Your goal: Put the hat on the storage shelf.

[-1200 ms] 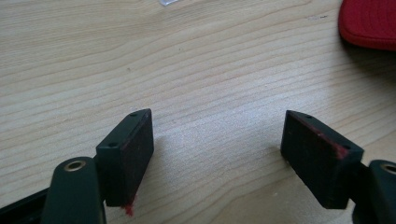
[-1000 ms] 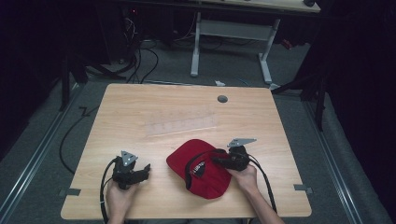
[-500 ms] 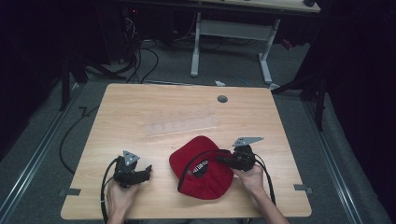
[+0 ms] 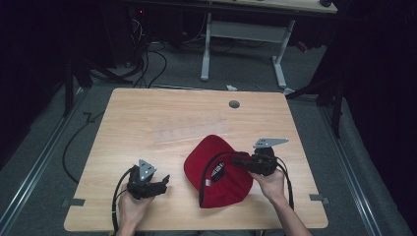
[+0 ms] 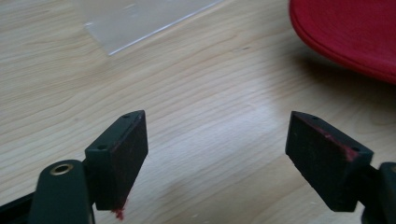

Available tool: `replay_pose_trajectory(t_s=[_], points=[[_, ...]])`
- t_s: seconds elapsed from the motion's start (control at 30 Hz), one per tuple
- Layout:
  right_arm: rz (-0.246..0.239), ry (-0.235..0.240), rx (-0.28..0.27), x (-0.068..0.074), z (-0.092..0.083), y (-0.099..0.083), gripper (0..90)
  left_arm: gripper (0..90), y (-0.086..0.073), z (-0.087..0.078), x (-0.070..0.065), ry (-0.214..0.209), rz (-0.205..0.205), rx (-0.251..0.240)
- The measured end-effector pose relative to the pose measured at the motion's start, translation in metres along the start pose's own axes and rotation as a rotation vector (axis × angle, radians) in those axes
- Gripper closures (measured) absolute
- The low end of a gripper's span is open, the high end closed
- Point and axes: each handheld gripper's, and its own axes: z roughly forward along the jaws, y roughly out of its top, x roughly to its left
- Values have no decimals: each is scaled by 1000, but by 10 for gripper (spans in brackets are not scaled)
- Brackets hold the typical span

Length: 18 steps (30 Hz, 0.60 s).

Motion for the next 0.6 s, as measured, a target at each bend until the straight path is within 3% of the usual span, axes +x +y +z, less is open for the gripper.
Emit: replay_pose_trajectory(t_s=[0.17, 0.37, 0.6], points=[[7, 3, -17, 1, -9, 10, 852, 215, -8, 3, -18, -49, 54, 13], [15, 9, -27, 3, -13, 19, 851, 203, -11, 9, -30, -73, 70, 23], [26, 31, -33, 10, -10, 34, 851, 175, -12, 16, -50, -144, 59, 35]])
